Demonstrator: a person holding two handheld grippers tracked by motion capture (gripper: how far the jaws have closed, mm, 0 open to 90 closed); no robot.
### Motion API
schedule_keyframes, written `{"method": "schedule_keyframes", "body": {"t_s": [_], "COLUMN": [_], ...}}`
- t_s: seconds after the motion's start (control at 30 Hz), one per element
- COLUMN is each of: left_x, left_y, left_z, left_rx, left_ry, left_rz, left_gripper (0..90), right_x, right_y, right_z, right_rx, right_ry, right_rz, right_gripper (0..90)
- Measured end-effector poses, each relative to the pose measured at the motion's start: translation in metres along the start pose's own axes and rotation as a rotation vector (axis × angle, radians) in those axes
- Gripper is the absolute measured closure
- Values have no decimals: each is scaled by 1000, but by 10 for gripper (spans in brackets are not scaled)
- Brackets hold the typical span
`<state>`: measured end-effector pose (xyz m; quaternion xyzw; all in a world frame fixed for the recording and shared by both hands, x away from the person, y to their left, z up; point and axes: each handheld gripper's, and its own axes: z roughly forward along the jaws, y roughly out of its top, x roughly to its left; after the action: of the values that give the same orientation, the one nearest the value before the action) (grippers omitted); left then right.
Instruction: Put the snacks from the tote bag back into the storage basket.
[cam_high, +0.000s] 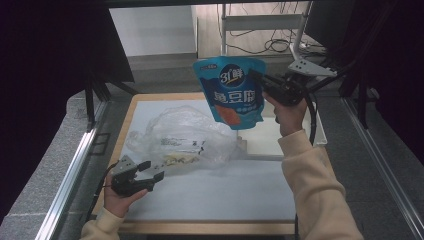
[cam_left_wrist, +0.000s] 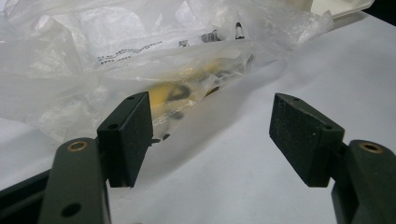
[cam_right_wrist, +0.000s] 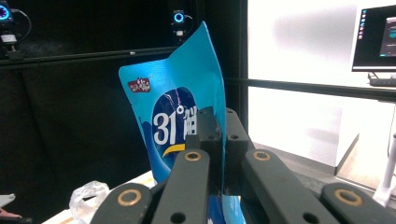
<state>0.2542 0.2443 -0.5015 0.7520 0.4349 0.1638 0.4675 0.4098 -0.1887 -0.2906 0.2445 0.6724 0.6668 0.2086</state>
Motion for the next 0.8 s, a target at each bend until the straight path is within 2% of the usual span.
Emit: {"method": "schedule_keyframes", "body": {"t_s": [0.7,0.8], "left_x": [0,0], "left_y": [0,0], "left_z": [0,1], "left_rx": [3,5], "left_ry": [2,3], "left_rz": [0,1], "left_gripper": [303,303], "right_x": [-27,-32], "right_y": [-4,-6], "right_z": [-19,-21], "right_rx": [-3,1], "right_ry": [-97,-114], "right_rz": [5,18], "right_gripper": [892,893]}}
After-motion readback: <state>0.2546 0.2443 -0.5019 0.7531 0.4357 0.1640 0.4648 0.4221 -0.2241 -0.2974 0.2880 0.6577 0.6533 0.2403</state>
